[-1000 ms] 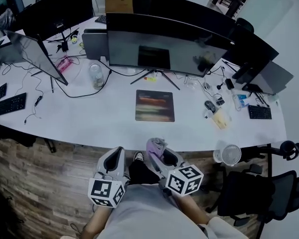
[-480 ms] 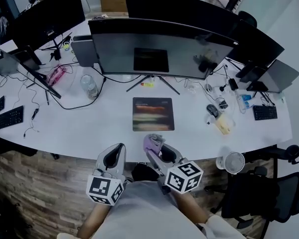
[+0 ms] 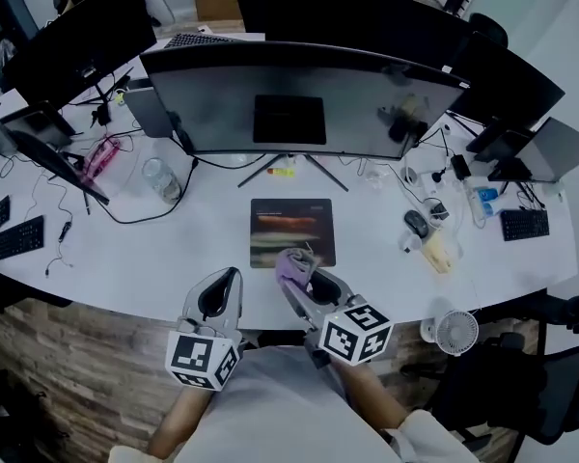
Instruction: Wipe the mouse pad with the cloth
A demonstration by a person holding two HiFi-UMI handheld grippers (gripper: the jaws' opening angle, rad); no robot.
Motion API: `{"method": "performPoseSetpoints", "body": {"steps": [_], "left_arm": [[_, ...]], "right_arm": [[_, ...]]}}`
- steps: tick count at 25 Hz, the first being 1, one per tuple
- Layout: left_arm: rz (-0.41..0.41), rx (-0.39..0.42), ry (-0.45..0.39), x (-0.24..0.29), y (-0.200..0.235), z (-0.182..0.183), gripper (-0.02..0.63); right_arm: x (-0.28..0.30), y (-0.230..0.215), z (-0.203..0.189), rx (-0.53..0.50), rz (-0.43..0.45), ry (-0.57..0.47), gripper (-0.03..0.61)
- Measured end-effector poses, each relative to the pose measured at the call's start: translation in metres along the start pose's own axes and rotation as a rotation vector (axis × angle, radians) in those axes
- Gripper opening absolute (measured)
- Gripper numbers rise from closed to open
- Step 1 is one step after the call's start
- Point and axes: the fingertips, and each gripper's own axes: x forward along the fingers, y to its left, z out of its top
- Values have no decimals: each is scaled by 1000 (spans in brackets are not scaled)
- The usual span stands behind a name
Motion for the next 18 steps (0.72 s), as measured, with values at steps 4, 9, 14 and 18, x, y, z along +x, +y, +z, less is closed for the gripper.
{"method": "performPoseSetpoints", "body": {"steps": [4, 9, 14, 18], "left_arm": [[34, -3, -9, 13, 3, 3, 0], [64, -4, 23, 23, 8, 1, 0], [83, -20, 20, 34, 16, -1, 0], [77, -52, 18, 44, 24, -3, 0]], "right_arm": [[11, -15, 0, 41, 22, 15, 198], [24, -21, 2, 85, 49, 45, 198], [40, -33, 6, 114, 47, 66, 196], [54, -38, 12, 122, 50, 89, 198]]}}
